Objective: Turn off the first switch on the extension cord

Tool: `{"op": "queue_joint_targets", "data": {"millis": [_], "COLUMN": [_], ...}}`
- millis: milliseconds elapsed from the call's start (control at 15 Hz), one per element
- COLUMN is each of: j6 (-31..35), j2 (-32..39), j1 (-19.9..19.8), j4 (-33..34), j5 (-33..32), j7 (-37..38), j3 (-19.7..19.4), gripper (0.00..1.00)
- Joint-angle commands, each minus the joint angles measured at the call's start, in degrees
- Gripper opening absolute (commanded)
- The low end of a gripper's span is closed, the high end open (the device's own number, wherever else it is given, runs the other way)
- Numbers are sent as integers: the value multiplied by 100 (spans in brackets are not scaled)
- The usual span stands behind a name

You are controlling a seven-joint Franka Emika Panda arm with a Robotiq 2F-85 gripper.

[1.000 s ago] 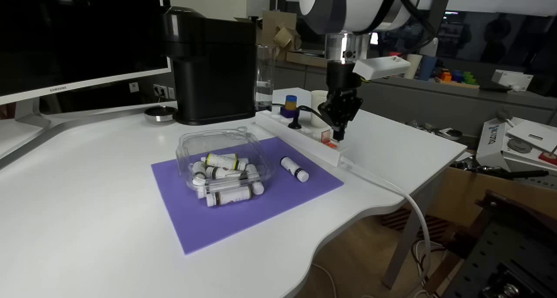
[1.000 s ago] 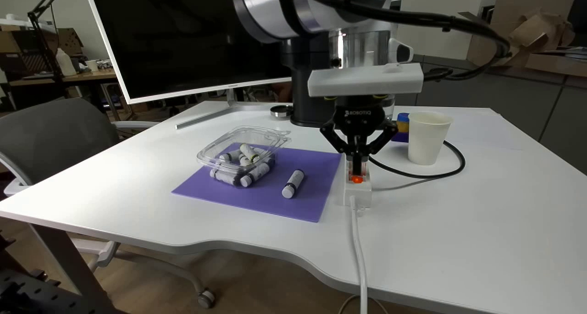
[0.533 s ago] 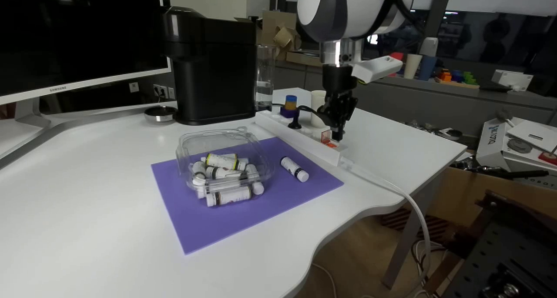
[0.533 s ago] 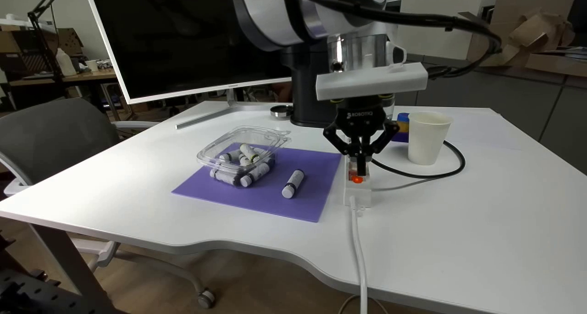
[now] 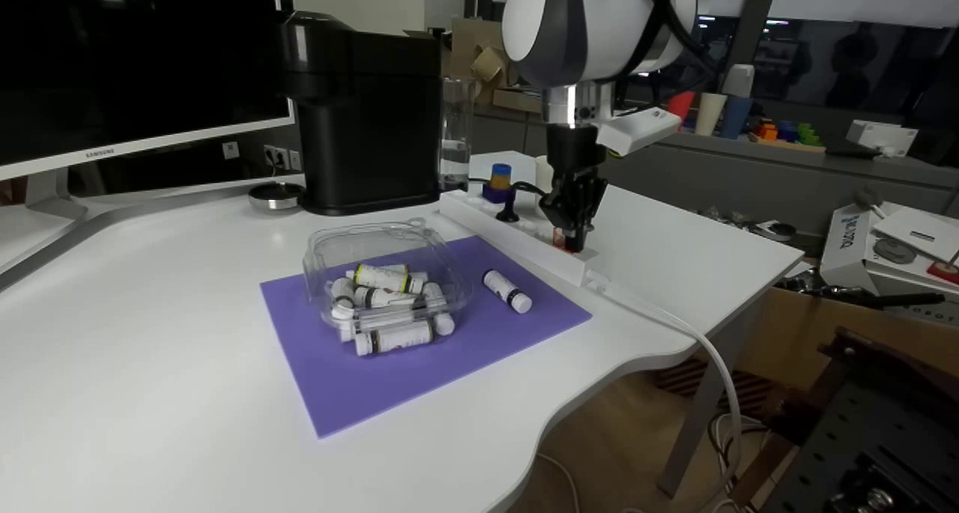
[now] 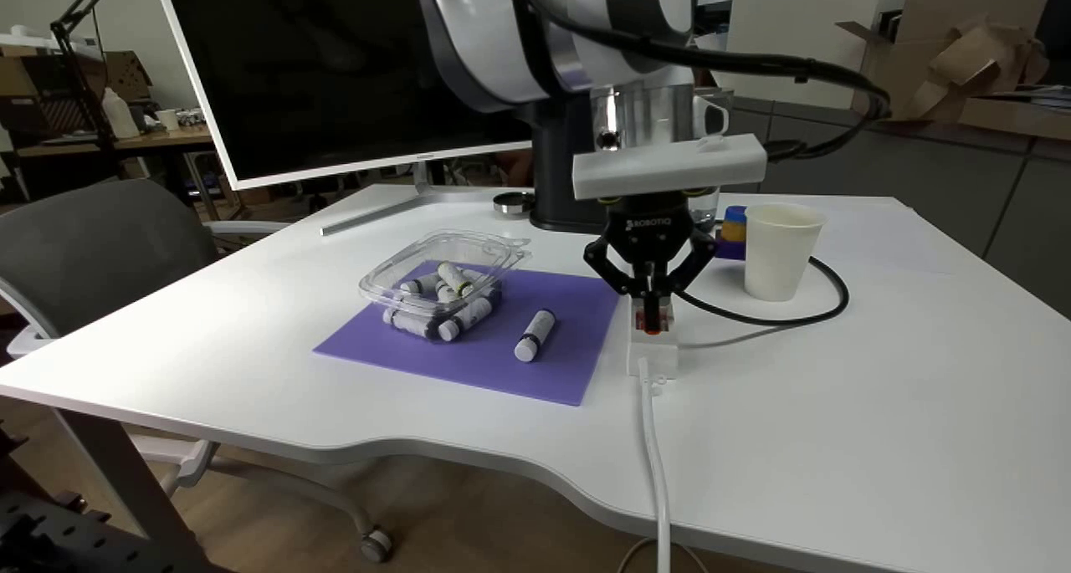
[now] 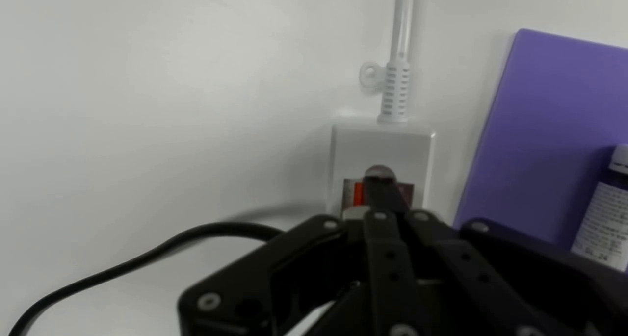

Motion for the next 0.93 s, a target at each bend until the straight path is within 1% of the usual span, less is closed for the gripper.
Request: {"op": "queue_joint_targets", "data": {"millis": [0, 200, 533, 867], "j6": [-26, 32, 60, 134], "j2": [99, 121, 236, 223], "j1": [43, 81, 278, 653], "j4": [128, 111, 155, 98], "j5": [-143, -203, -290, -557], "j7": [105, 155, 404, 941], "j3": [-32, -32, -117, -372], "gripper": [0, 0, 0, 0]}}
